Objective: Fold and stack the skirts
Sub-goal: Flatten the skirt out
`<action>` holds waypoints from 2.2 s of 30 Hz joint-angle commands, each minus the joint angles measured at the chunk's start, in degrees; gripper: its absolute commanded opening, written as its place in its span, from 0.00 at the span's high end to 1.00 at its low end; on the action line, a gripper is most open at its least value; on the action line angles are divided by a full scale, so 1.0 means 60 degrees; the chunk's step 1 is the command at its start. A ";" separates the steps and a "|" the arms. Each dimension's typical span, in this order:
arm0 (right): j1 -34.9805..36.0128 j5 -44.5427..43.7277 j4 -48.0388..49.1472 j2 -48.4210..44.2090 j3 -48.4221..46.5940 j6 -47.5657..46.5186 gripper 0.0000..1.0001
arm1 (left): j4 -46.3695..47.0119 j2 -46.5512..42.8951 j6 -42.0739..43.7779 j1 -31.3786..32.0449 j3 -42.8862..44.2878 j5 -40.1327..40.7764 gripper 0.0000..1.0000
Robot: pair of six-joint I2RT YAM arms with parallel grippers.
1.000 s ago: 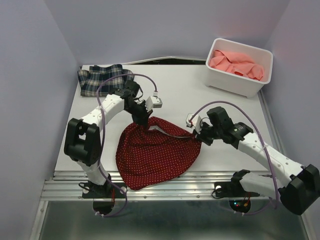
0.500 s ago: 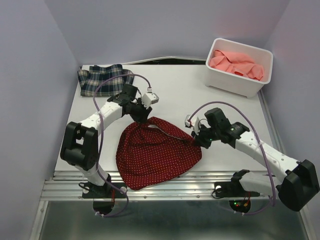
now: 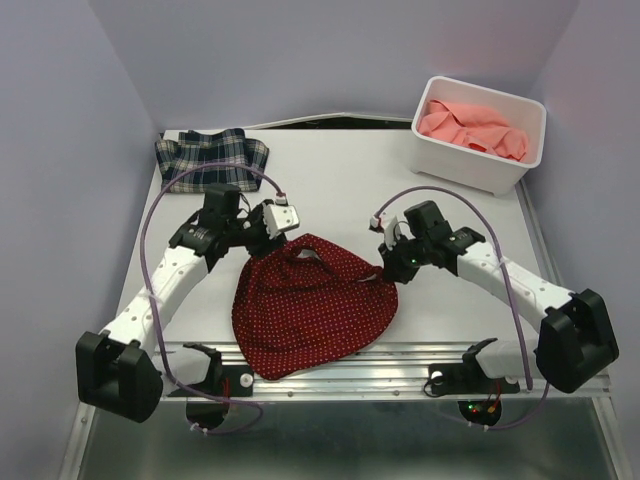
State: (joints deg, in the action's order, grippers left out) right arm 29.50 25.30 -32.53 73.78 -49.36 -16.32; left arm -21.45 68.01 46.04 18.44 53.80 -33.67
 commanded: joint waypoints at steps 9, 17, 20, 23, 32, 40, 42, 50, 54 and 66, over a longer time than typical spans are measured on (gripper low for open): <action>-0.0463 0.0808 0.0456 0.0360 -0.1001 0.0932 0.99 | -0.1421 -0.0818 0.4733 0.2315 -0.1056 0.1553 0.47; -0.0551 0.0779 0.0442 0.0243 -0.0928 0.0845 0.99 | -0.0542 0.0881 0.4411 0.3109 -0.0603 0.2740 0.50; -0.0638 0.0749 0.0427 0.0111 -0.0884 0.0830 0.99 | -0.0132 0.1189 0.4543 0.3109 -0.0705 0.2974 0.50; -0.0726 0.0705 0.0427 0.0038 -0.0797 0.0772 0.99 | 0.0161 0.1700 0.4529 0.3094 -0.0764 0.3296 0.50; -0.0814 0.0720 0.0427 -0.0153 -0.0635 0.0698 0.99 | -0.0817 0.1308 0.4791 0.3094 -0.0325 0.2083 0.51; -0.0814 0.0866 0.0427 -0.0036 -0.0781 0.0815 0.99 | -0.1451 0.1160 0.4632 0.3094 0.0422 0.1509 0.49; -0.0814 0.0896 0.0442 -0.0006 -0.0796 0.0815 0.99 | -0.1332 0.1277 0.4587 0.3094 0.0452 0.1641 0.49; -0.0902 0.0823 0.0413 -0.0182 -0.0723 0.0859 0.99 | -0.0966 0.2449 0.4602 0.2904 0.0511 0.2140 0.49; -0.1092 0.0720 0.0413 -0.0270 -0.0679 0.0786 0.99 | -0.0863 0.2815 0.4616 0.2714 0.0555 0.2403 0.52; -0.1283 0.0954 0.0413 -0.0519 -0.0723 0.0785 0.99 | 0.0382 0.2245 0.3884 0.2186 0.0159 0.3488 0.56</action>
State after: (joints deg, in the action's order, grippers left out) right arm 22.13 29.43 -31.92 72.82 -52.03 -11.75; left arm -22.48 86.00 71.05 31.75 55.16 -14.46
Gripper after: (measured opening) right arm 0.035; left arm 0.415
